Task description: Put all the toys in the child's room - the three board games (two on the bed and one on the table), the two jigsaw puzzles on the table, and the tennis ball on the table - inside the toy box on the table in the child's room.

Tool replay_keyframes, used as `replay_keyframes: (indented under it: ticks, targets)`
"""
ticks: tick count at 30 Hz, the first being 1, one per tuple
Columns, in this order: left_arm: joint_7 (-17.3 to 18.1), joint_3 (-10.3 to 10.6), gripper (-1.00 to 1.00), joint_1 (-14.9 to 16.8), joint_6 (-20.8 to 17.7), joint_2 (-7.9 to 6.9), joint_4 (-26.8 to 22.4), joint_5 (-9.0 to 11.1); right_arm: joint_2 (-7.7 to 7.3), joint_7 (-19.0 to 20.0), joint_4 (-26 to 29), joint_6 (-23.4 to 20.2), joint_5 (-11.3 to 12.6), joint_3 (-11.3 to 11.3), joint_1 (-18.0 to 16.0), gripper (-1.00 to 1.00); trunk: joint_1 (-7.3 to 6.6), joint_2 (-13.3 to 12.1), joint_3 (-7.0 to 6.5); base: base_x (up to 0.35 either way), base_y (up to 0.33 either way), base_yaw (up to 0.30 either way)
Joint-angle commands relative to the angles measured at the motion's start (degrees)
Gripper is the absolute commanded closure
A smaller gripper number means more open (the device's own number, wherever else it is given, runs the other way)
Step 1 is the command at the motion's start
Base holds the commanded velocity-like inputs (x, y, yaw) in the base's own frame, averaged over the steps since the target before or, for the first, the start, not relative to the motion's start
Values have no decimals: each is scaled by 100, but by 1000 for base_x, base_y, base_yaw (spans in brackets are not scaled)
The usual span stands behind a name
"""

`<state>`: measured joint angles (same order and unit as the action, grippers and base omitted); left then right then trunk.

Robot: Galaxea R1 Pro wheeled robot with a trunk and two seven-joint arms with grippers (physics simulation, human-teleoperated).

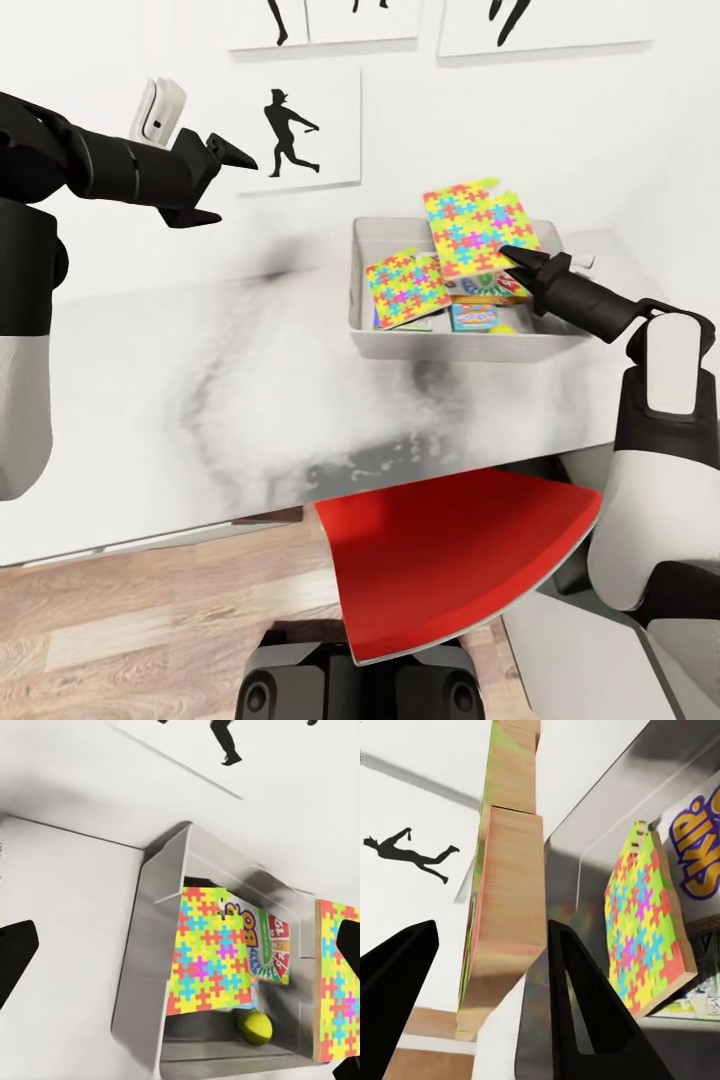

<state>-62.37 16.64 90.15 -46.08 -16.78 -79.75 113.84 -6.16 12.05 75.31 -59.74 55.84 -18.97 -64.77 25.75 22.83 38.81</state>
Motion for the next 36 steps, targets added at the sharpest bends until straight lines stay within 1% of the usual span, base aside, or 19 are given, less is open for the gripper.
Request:
replay_keyframes:
  ticks: [1, 7, 10, 18, 25, 28, 36]
  targets:
    - [-49, 6, -100, 6, -6, -3, 0, 42, 10, 41, 12, -26, -61, -10, -2, 100, 3, 9, 5, 0, 0, 107]
    - [-48, 6, -100, 5, -6, -2, 2, 42, 35, -161, 42, -26, -63, -10, 2, 100, 3, 9, -14, 0, 0, 161]
    - [-49, 6, -100, 4, -6, -1, 2, 42, 45, -357, 52, -26, -53, -18, 5, 100, 3, 9, -21, 0, 0, 131]
    - [-53, 11, -100, 3, -6, -1, 3, 42, 45, -527, 53, -26, -23, -54, 7, 100, 3, 9, -29, 0, 0, 60]
    - [-51, 139, -100, 3, 0, -5, 4, 38, -2, -751, 24, -26, -15, -86, 7, 100, 3, 9, -31, 0, 0, 18]
    - [-51, 198, -100, 3, 8, -3, 8, 36, -24, -951, -15, -26, -13, -96, 12, 100, 3, 9, -31, 0, 0, 7]
    - [-54, 244, -100, 3, 17, -6, 11, 34, -71, -1158, -145, -26, -8, -109, 80, 100, 3, 9, -32, 0, 0, 3]
